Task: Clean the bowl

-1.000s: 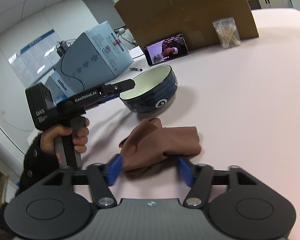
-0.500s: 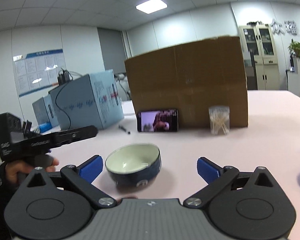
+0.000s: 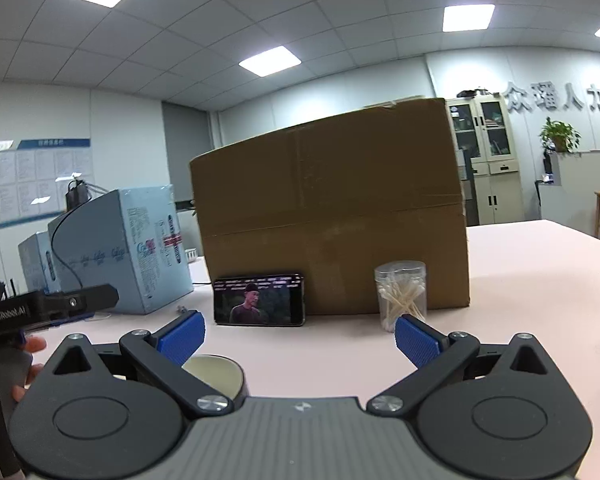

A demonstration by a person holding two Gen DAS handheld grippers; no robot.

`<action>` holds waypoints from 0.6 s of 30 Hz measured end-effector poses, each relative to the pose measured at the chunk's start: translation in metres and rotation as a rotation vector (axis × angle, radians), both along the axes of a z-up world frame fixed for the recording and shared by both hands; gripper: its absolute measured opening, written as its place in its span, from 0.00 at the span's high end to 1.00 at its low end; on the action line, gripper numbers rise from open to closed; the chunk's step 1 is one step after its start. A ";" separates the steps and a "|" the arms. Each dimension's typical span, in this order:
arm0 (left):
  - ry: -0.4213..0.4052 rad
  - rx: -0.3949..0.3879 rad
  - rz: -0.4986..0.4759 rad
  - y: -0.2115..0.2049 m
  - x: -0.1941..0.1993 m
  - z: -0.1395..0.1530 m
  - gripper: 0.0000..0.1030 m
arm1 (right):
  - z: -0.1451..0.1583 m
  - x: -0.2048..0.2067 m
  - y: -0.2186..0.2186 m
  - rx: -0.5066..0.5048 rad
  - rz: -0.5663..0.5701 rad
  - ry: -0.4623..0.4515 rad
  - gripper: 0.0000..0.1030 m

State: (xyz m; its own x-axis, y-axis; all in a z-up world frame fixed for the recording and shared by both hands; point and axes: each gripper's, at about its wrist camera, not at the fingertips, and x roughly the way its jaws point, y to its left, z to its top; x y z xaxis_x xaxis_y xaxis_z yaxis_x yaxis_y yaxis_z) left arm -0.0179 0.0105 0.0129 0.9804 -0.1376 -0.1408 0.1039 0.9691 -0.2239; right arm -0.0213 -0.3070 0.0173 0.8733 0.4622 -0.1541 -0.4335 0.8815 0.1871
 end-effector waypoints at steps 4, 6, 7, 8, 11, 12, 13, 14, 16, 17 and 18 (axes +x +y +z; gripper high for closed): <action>-0.013 0.046 0.059 -0.001 -0.003 -0.001 0.00 | -0.003 -0.001 -0.001 -0.043 -0.061 -0.024 0.00; -0.037 0.078 0.098 -0.003 -0.007 0.000 0.00 | -0.005 0.001 -0.003 -0.023 -0.083 -0.015 0.00; -0.048 0.088 0.112 -0.004 -0.009 0.000 0.00 | -0.005 0.000 -0.004 -0.013 -0.094 -0.015 0.00; -0.061 0.100 0.128 -0.006 -0.011 0.000 0.00 | -0.005 -0.001 -0.005 -0.007 -0.111 -0.019 0.00; -0.100 0.137 0.175 -0.009 -0.016 0.000 0.00 | -0.006 -0.004 -0.004 -0.020 -0.135 -0.039 0.00; -0.105 0.145 0.183 -0.010 -0.016 0.000 0.00 | -0.006 -0.006 -0.003 -0.032 -0.150 -0.055 0.00; -0.110 0.152 0.191 -0.011 -0.017 0.000 0.00 | -0.006 -0.007 -0.001 -0.043 -0.165 -0.070 0.00; -0.114 0.159 0.199 -0.011 -0.017 0.000 0.00 | -0.006 -0.009 0.000 -0.061 -0.191 -0.099 0.00; -0.093 0.177 0.192 -0.014 -0.014 -0.003 0.00 | -0.006 -0.015 0.002 -0.096 -0.247 -0.164 0.00; -0.078 0.181 0.175 -0.016 -0.012 -0.003 0.00 | -0.006 -0.016 0.001 -0.100 -0.255 -0.170 0.00; -0.073 0.179 0.164 -0.016 -0.011 -0.003 0.00 | -0.007 -0.016 0.002 -0.107 -0.256 -0.168 0.00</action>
